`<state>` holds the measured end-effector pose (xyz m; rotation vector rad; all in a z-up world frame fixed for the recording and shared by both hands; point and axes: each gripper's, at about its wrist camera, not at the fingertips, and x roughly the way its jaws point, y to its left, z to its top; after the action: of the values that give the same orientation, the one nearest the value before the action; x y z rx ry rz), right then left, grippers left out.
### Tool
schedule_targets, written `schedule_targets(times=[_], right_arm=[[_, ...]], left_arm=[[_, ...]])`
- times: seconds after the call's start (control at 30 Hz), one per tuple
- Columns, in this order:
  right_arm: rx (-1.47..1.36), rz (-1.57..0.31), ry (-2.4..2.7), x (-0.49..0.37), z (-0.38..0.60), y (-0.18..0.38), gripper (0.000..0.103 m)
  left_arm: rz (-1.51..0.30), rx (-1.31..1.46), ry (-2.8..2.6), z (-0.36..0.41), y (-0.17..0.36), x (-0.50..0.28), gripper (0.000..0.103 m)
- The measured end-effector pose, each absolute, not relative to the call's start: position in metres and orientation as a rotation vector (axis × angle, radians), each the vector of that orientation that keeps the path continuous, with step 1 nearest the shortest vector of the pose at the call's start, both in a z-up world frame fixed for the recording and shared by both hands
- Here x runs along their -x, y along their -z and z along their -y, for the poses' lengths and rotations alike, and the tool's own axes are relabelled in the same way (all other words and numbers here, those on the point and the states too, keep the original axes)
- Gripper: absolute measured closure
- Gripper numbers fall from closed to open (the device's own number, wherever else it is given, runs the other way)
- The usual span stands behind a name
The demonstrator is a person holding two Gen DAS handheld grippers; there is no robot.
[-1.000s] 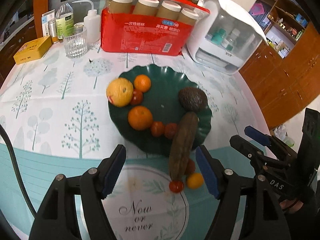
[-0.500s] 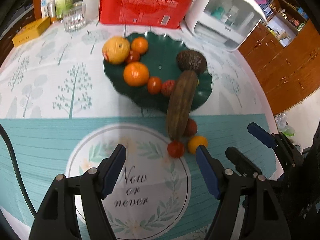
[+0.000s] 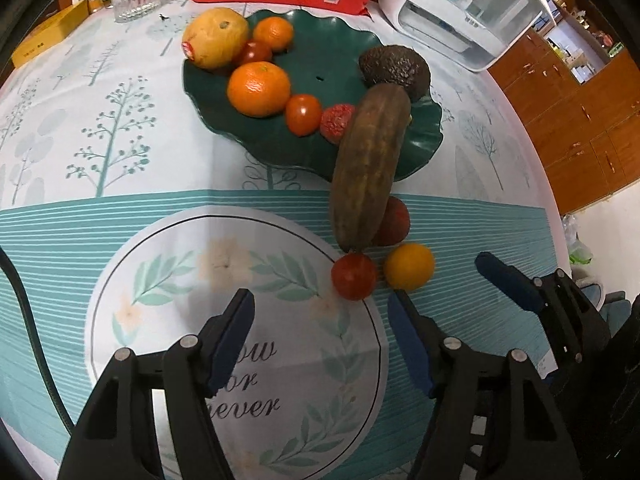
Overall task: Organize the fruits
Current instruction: 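Grasp a cherry tomato with the left tool while the right tool grasps the mandarin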
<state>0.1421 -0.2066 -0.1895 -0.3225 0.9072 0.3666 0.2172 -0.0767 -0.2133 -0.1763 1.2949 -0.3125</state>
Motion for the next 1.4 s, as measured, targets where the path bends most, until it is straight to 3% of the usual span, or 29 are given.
schedule_targets(times=[0.23,0.53,0.8,1.4], right_arm=[[0.364,-0.916,-0.412,-0.151,0.202,0.203,0.057],[0.327,-0.916,-0.453,-0.164,0.202,0.211,0.066],[0.287,-0.914,-0.473,-0.166,0.205,0.211,0.066],[0.239,-0.911,-0.444,-0.169,0.217,0.197,0.067]], left_arm=[[-1.33,0.167,0.322,0.088,0.226,-0.228,0.046],[-1.308,0.146,0.331,0.104,0.228,-0.234,0.06],[-1.313,0.155,0.332,0.108,0.228,-0.235,0.077],[-1.305,0.18,0.314,0.092,0.214,-0.224,0.078]])
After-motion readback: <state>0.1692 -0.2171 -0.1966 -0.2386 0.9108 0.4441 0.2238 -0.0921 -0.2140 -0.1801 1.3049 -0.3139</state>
